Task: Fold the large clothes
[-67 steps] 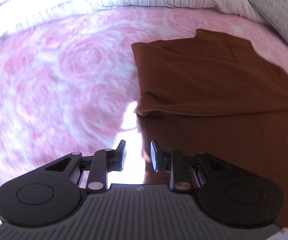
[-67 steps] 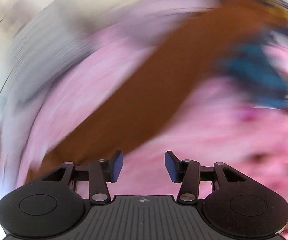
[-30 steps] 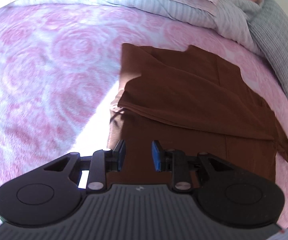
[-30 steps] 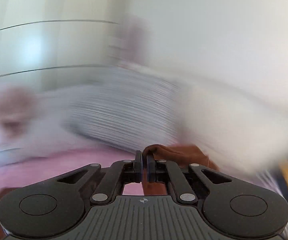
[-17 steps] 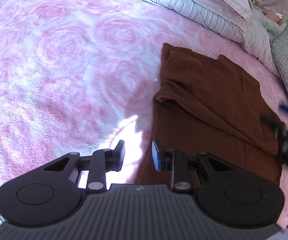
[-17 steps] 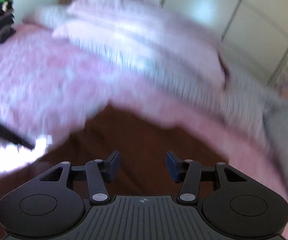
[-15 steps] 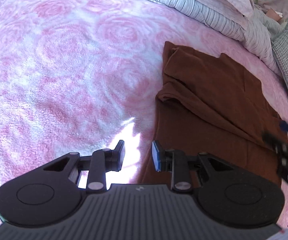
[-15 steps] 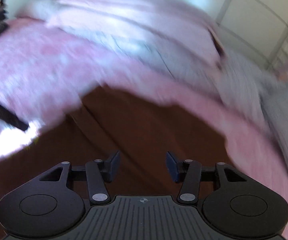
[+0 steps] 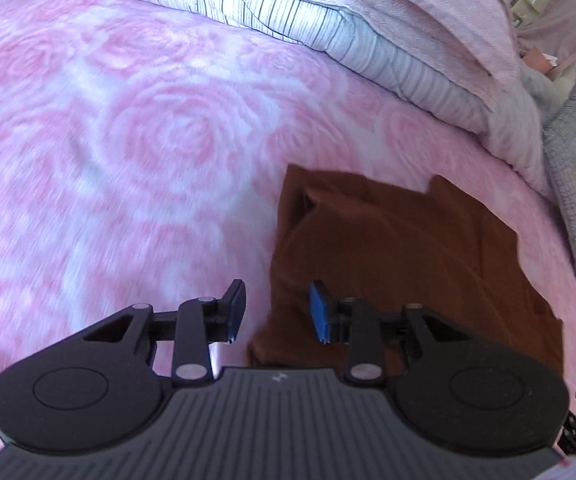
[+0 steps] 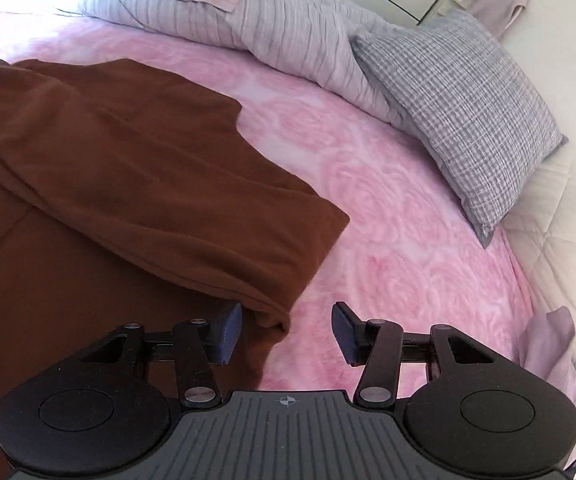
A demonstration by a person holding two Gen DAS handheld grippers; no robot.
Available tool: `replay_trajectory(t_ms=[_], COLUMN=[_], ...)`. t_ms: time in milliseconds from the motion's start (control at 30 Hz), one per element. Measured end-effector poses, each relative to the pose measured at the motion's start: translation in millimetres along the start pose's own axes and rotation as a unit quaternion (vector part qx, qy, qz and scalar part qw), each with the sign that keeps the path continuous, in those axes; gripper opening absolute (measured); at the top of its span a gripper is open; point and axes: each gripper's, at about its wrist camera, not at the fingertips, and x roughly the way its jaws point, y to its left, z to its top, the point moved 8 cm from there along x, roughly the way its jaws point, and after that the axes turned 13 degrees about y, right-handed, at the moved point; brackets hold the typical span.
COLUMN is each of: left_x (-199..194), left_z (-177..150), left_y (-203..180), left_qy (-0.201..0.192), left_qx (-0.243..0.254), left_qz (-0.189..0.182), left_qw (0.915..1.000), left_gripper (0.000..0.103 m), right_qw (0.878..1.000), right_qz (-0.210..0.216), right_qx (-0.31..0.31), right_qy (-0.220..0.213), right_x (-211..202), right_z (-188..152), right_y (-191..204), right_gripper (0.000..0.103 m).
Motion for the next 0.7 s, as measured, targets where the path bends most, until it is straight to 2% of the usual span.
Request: replay_trajectory(t_ms=[67, 133, 167, 300, 367, 467, 533, 567, 633, 700], left_x=[6.1, 4.5, 1.5, -31.5, -43.9, -32.2, -3.3, 3.4, -1.7, -15.9], left_z=[8.5, 10.9, 10.3, 10.4, 6.0, -8.2, -20.0, -22.4, -16.9, -8.4], left_y=[-2.4, -5.6, -7.6, -22.2, -21.4, -10.9, -1.6, 2.1, 2.0, -0.2], left_qy=[0.002, -0.001, -0.005, -0.06, -0.073, -0.057, 0.003, 0.012, -0.001, -0.026], left_qx=[-0.003, 0.007, 0.017, 0.053, 0.061, 0.091, 0.103, 0.103, 0.102, 0.092], left_qz=[0.001, -0.003, -0.001, -0.008, -0.003, 0.053, 0.083, 0.087, 0.09, 0.074], left_qw=[1.0, 1.0, 0.9998, 0.9968, 0.9955, 0.9928, 0.9912, 0.9909, 0.9907, 0.9927], left_gripper=[0.027, 0.007, 0.002, 0.001, 0.001, 0.002, 0.004, 0.004, 0.007, 0.014], right_qw=[1.0, 1.0, 1.0, 1.0, 1.0, 1.0, 1.0, 0.999, 0.998, 0.998], right_qz=[-0.009, -0.017, -0.022, -0.018, -0.013, 0.002, 0.015, 0.013, 0.008, 0.018], right_qx=[-0.005, -0.01, -0.011, 0.003, 0.007, 0.004, -0.01, -0.021, -0.032, -0.026], right_qy=[-0.001, -0.001, 0.0, -0.005, -0.003, -0.004, 0.021, 0.036, 0.045, 0.046], right_x=[3.4, 7.6, 6.9, 7.9, 7.1, 6.4, 11.8, 14.9, 14.4, 8.4], right_z=[0.8, 0.2, -1.1, -2.1, -3.4, -5.0, -8.8, -11.0, -13.1, -13.4], right_y=[-1.9, -1.3, -1.6, -8.1, -10.3, -9.2, -3.4, -1.2, -0.6, -4.3], right_gripper=[0.047, 0.047, 0.046, 0.046, 0.046, 0.046, 0.046, 0.046, 0.046, 0.046])
